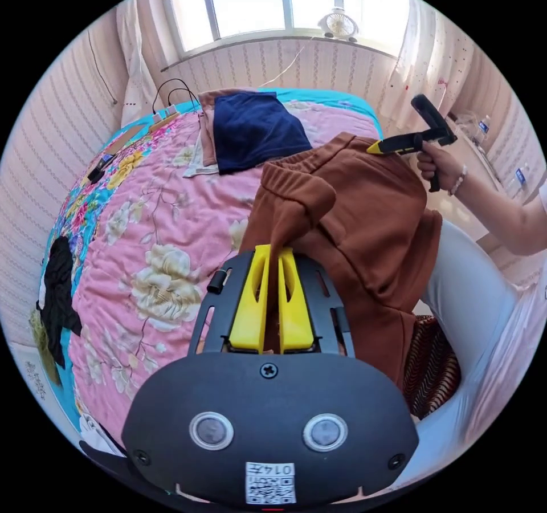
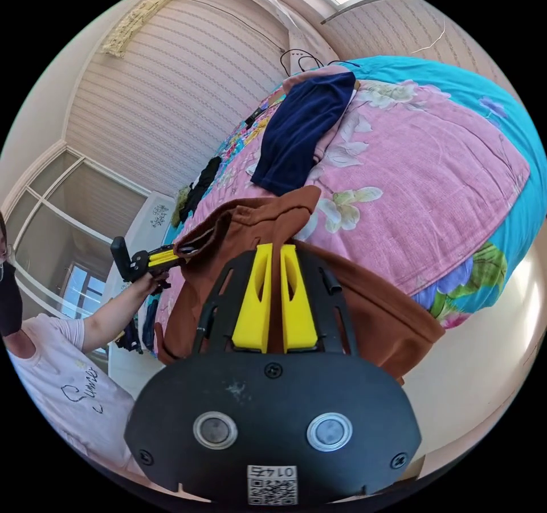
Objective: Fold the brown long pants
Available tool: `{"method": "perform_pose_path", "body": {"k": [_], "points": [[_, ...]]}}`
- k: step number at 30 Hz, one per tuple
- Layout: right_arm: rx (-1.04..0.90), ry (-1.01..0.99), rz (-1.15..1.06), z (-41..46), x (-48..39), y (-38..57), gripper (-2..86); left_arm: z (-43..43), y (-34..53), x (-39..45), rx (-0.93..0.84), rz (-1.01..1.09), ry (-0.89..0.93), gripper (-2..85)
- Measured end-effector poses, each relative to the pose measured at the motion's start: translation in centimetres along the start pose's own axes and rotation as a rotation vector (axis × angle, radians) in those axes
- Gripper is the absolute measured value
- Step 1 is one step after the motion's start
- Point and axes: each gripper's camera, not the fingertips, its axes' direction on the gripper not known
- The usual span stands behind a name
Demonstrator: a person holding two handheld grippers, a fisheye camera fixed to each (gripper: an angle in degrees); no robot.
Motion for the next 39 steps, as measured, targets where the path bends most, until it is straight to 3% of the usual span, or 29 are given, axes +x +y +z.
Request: {"method": "perform_pose_path", "body": {"k": [5, 11, 14, 16, 18, 20, 22, 23, 27, 29, 32, 34, 36, 39], "points": [[0.203, -0.107, -0.037, -4.8, -3.8, 2.5, 1.2, -11.2, 1.7, 2.3, 0.2, -0.021, 0.084, -0.5], [0.461, -0.117, -0.264, -17.6, -14.6, -3.5, 0.9, -26.1, -0.9, 6.4, 0.636, 0.027, 0.24, -0.8], [0.592, 0.1, -0.421, -24.8, -27.9, -9.9, 0.9, -35.1, 0.5, 6.1, 0.954, -0.009, 0.296, -0.9], [0.658, 0.013, -0.627, -27.3, -40.9, -13.5, 0.9, -42.4, 5.3, 5.8, 1.123, -0.029, 0.237, -0.9], [0.582, -0.029, -0.805, -26.2, -51.9, -15.3, 0.9, -46.9, 10.9, 6.1, 1.206, -0.054, 0.102, -0.9], [0.458, 0.001, -0.947, -21.5, -61.9, -15.8, 0.8, -49.8, 17.0, 6.3, 1.24, -0.114, 0.005, -0.9], [0.31, 0.0, -1.068, -11.2, -71.6, -14.5, 0.8, -51.9, 25.7, 7.1, 1.264, -0.233, -0.165, -0.9], [0.279, -0.008, -1.087, -8.1, -73.4, -13.8, 0.8, -52.2, 28.0, 7.3, 1.262, -0.271, -0.205, -0.9], [-0.012, -0.078, -1.231, 17.6, -81.1, -5.4, 0.8, -50.3, 44.0, 9.2, 1.198, -0.585, -0.387, -0.9], [-0.192, -0.125, -1.25, 29.3, -81.8, -0.4, 0.8, -47.5, 50.6, 10.0, 1.115, -0.769, -0.455, -0.9], [-0.497, -0.173, -1.193, 47.1, -79.2, 9.3, 0.8, -41.4, 61.2, 10.4, 0.968, -1.124, -0.37, -0.9], [-0.737, -0.111, -1.137, 58.4, -74.6, 17.6, 0.8, -37.3, 66.7, 11.2, 0.726, -1.287, -0.359, -0.9], [-0.849, -0.057, -1.141, 63.7, -71.3, 23.1, 0.8, -35.1, 70.4, 11.8, 0.65, -1.398, -0.287, -0.9], [-0.839, -0.119, -1.111, 66.7, -69.8, 26.2, 0.8, -34.7, 76.1, 12.7, 0.756, -1.493, -0.246, -0.9]]}}
